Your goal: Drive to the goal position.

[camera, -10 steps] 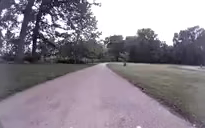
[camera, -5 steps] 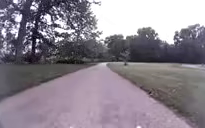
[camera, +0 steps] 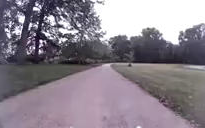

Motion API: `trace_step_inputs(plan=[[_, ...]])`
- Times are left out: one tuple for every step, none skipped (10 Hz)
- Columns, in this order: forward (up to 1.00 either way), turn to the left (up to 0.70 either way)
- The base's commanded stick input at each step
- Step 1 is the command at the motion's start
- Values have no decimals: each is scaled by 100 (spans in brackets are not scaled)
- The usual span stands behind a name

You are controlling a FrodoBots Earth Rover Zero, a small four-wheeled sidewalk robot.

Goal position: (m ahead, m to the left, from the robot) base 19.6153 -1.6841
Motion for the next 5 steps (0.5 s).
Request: trace_step_inputs(plan=[[70,12],[70,12],[70,9],[70,5],[70,1]])
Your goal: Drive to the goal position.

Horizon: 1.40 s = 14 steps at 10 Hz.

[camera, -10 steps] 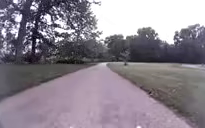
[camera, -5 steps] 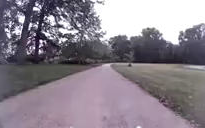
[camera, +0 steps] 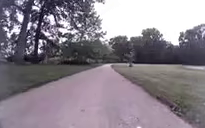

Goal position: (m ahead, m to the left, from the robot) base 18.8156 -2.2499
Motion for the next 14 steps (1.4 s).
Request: trace_step_inputs(plan=[[70,1],[70,1],[70,0],[70,0],[70,1],[70,1],[70,0],[70,0],[70,1],[70,1],[70,0],[70,0],[70,0],[70,0]])
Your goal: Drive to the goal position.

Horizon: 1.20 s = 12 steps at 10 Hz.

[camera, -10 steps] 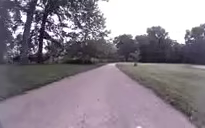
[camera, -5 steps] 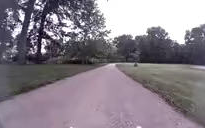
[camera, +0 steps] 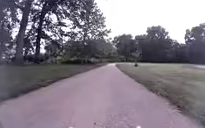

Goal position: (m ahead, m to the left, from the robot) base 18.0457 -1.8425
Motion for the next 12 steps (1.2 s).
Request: trace_step_inputs(plan=[[70,0],[70,0],[70,0],[70,0],[70,0],[70,-1],[70,-10],[70,-11],[70,-4],[70,0],[70,0],[70,0]])
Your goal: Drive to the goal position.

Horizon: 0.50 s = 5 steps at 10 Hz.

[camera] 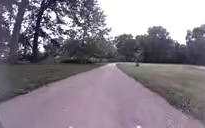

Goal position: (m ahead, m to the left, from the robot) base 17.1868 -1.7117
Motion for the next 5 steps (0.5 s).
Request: trace_step_inputs(plan=[[70,0],[70,0],[70,0],[70,0],[70,0]])
